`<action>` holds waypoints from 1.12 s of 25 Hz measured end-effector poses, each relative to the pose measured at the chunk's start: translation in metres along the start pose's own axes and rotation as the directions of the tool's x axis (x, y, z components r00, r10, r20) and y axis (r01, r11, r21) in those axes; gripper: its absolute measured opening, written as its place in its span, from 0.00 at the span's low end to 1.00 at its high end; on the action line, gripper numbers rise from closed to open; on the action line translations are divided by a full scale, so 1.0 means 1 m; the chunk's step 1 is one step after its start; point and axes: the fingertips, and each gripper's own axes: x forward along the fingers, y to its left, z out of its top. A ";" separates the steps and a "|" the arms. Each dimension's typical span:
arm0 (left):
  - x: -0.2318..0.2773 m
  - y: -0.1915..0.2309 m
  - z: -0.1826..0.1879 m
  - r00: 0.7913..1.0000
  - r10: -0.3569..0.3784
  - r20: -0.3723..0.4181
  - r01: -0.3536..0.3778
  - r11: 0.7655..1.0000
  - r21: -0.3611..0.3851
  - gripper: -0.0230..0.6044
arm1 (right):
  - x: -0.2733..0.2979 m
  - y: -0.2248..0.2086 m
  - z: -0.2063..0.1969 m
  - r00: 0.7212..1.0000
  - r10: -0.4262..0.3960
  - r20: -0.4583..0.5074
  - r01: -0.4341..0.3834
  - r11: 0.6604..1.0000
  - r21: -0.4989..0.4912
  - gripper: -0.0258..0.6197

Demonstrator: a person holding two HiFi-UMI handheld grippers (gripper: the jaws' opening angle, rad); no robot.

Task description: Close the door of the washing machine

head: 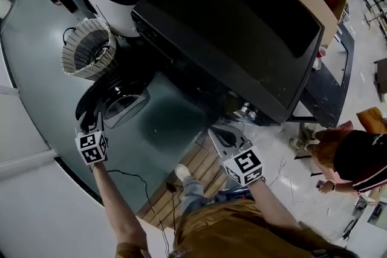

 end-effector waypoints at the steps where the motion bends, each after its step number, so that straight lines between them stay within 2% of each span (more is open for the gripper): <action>1: 0.005 0.002 0.000 1.000 0.001 -0.012 -0.001 1.000 0.016 0.35 | 0.000 -0.002 -0.002 1.000 0.002 -0.005 -0.002 1.000 0.003 0.06; 7: 0.033 0.016 -0.005 0.995 0.000 -0.100 0.013 0.991 0.132 0.46 | 0.002 -0.012 -0.010 0.999 0.016 -0.032 -0.016 1.000 -0.002 0.06; 12: 0.054 0.038 0.002 0.990 -0.010 -0.139 0.032 0.988 0.153 0.53 | 0.008 -0.015 -0.014 0.998 0.031 -0.046 -0.032 0.999 -0.012 0.06; 16: 0.069 0.040 0.000 0.979 -0.042 -0.198 0.078 0.981 0.179 0.58 | 0.006 -0.019 -0.019 0.998 0.036 -0.053 -0.036 0.999 -0.010 0.06; 23: 0.086 0.034 0.005 0.969 -0.054 -0.240 0.117 0.959 0.258 0.60 | 0.002 -0.027 -0.028 0.997 0.026 -0.070 -0.026 1.000 0.003 0.06; 28: 0.088 0.036 0.000 0.960 -0.062 -0.271 0.132 0.960 0.249 0.60 | 0.000 -0.028 -0.029 0.997 0.021 -0.073 -0.020 1.000 0.013 0.06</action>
